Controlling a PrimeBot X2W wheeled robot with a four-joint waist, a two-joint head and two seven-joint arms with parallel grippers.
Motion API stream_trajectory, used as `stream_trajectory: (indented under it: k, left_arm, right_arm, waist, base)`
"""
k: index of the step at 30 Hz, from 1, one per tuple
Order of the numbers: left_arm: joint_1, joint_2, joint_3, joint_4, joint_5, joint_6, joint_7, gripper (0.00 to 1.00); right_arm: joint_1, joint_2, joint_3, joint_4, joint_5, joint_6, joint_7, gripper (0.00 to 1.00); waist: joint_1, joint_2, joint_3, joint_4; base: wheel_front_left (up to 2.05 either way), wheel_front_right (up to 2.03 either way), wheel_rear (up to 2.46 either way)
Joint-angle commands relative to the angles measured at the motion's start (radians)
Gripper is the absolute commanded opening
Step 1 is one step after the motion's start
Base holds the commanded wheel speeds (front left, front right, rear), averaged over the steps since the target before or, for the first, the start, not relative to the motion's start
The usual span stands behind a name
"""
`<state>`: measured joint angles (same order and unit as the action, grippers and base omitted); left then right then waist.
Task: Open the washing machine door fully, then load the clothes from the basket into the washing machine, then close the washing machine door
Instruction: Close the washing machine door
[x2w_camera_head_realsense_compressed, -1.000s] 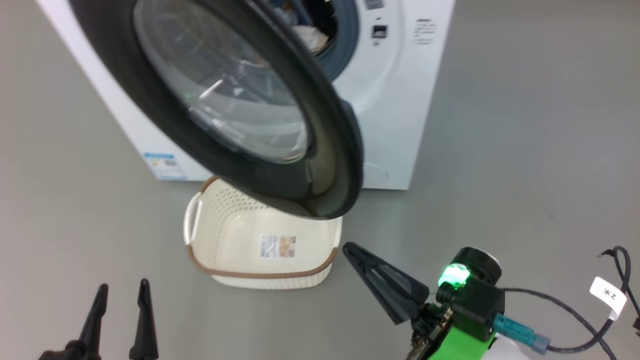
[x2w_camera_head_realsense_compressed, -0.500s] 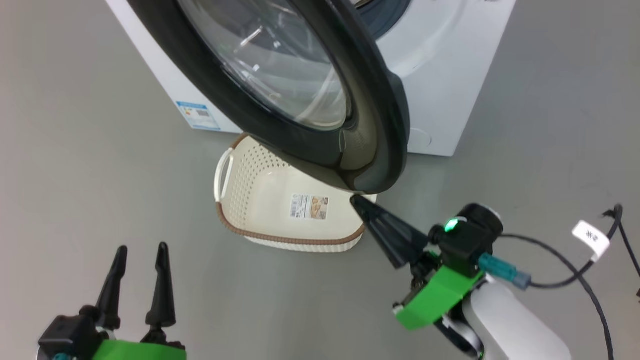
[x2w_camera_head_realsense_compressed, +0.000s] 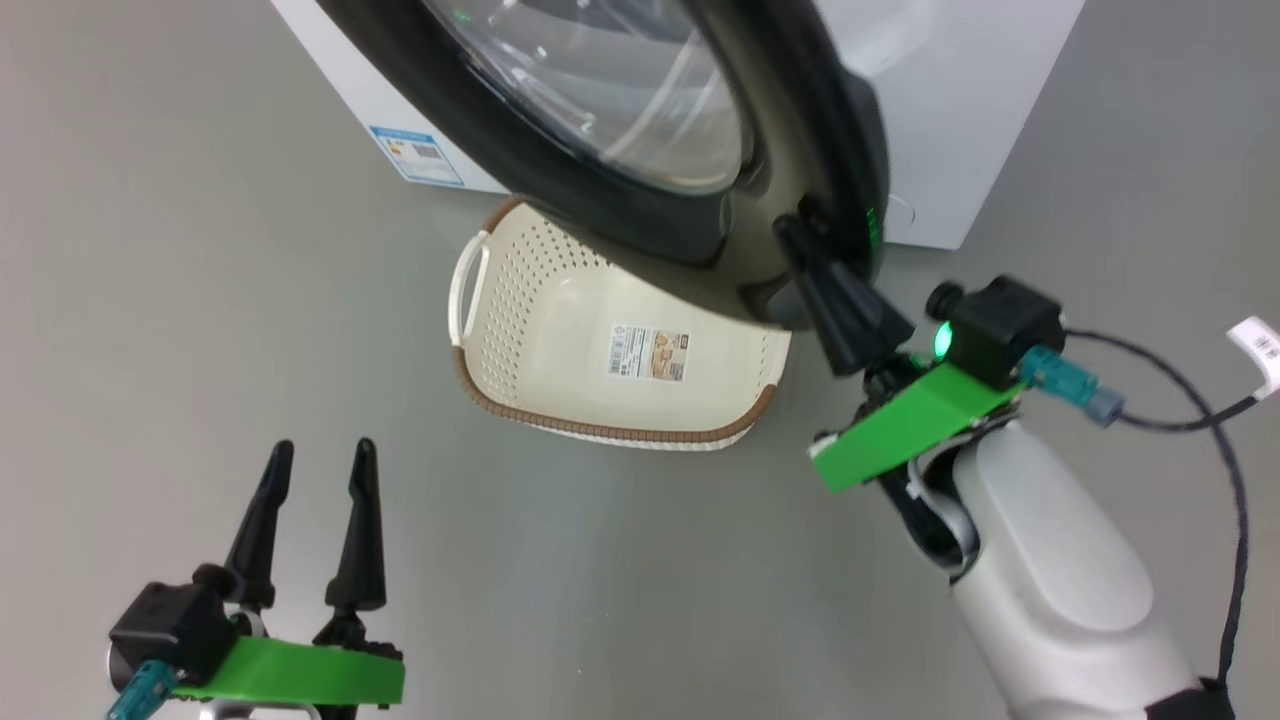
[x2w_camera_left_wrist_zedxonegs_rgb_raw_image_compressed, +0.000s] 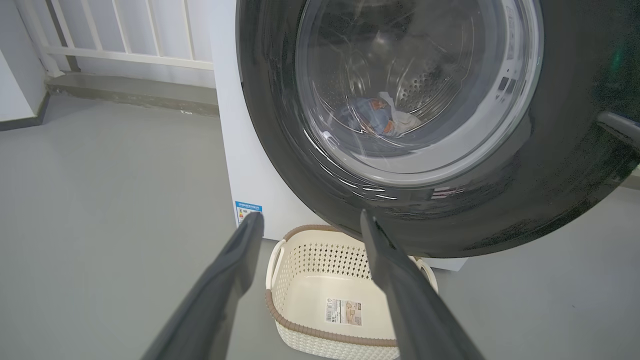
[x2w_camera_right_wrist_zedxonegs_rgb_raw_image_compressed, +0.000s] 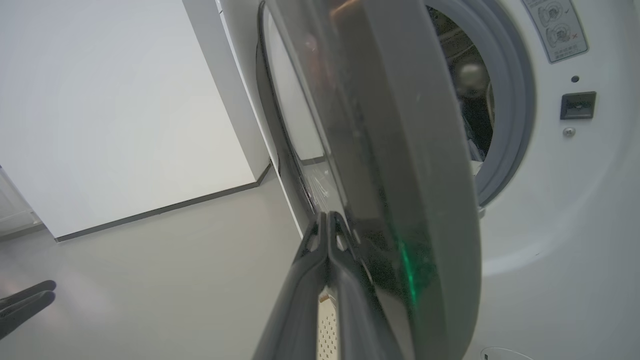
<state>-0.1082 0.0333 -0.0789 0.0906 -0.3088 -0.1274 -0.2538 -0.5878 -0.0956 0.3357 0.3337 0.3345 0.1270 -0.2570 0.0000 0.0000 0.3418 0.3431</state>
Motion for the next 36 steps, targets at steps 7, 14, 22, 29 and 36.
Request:
stream_trajectory:
  k: [7, 14, 22, 29, 36]
  left_arm:
    - [-0.058, 0.026, 0.008, -0.016, -0.013, -0.003, -0.008, 1.00]
    - [-0.108, 0.030, -0.018, -0.014, -0.028, -0.003, -0.008, 1.00]
    - [-0.164, 0.038, -0.056, -0.021, -0.042, -0.003, -0.008, 1.00]
    - [-0.200, 0.048, -0.070, -0.031, -0.053, -0.003, -0.008, 1.00]
    - [-0.225, 0.056, -0.092, -0.039, -0.059, -0.003, -0.008, 1.00]
  right_arm:
    - [-0.118, 0.038, -0.091, 0.014, -0.010, 0.004, -0.005, 0.00]
    - [-0.270, 0.045, -0.154, 0.072, 0.038, 0.004, -0.005, 0.00]
    - [-0.423, 0.045, -0.187, 0.106, 0.023, 0.004, -0.005, 0.00]
    - [-0.530, 0.045, -0.217, 0.127, 0.030, 0.004, -0.005, 0.00]
    - [-0.610, 0.045, -0.222, 0.143, 0.036, 0.004, -0.005, 0.00]
  waist:
    - [0.0000, 0.0000, 0.068, 0.003]
    - [0.0000, 0.0000, 0.137, -0.001]
    - [0.0000, 0.0000, 0.209, -0.002]
    - [0.0000, 0.0000, 0.261, -0.009]
    - [0.0000, 0.0000, 0.303, -0.013]
  base:
    - [0.00, 0.00, 0.00]
    - [0.00, 0.00, 0.00]
    - [0.00, 0.00, 0.00]
    - [0.00, 0.00, 0.00]
    - [0.00, 0.00, 0.00]
